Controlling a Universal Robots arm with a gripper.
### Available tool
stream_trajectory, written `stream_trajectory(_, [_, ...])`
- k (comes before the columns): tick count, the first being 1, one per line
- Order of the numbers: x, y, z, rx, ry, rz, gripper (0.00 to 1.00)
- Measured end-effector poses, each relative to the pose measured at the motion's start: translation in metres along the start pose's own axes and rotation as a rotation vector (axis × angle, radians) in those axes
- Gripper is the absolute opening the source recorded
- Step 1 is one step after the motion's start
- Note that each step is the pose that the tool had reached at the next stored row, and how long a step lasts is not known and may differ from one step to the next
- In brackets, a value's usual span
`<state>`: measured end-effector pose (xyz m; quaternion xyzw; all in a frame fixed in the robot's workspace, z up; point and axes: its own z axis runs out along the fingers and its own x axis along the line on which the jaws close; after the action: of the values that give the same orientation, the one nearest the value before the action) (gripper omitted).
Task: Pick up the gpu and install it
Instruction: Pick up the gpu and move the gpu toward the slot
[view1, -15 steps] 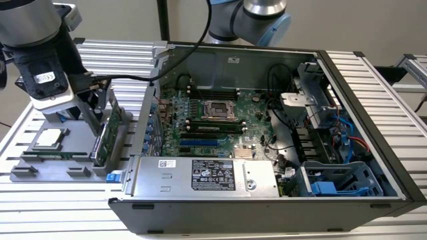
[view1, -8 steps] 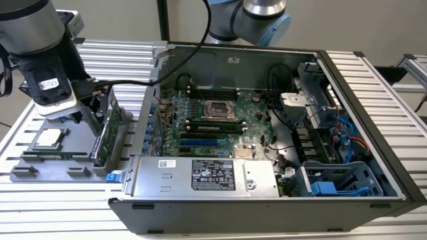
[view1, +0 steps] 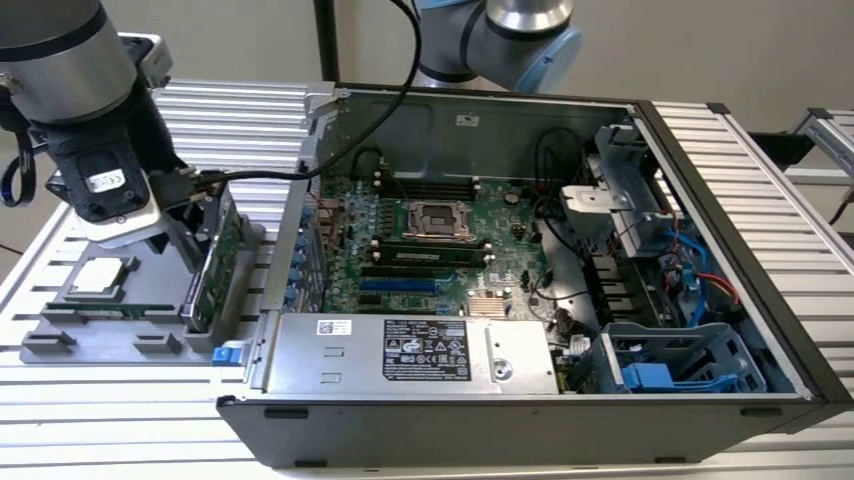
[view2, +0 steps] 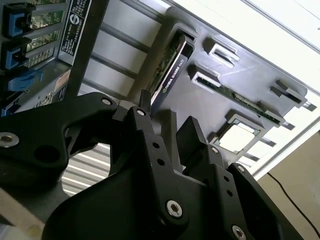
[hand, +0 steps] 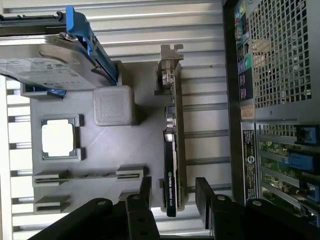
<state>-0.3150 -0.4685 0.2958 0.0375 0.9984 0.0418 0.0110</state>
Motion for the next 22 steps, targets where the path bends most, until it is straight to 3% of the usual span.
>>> stream_trajectory(16, [0.0003, -0.0015, 0.0171, 0.0, -0.0001, 0.0, 1.0])
stream_trajectory(22, [0.0004, -0.0019, 0.0274, 0.0, -0.0001, 0.0, 1.0])
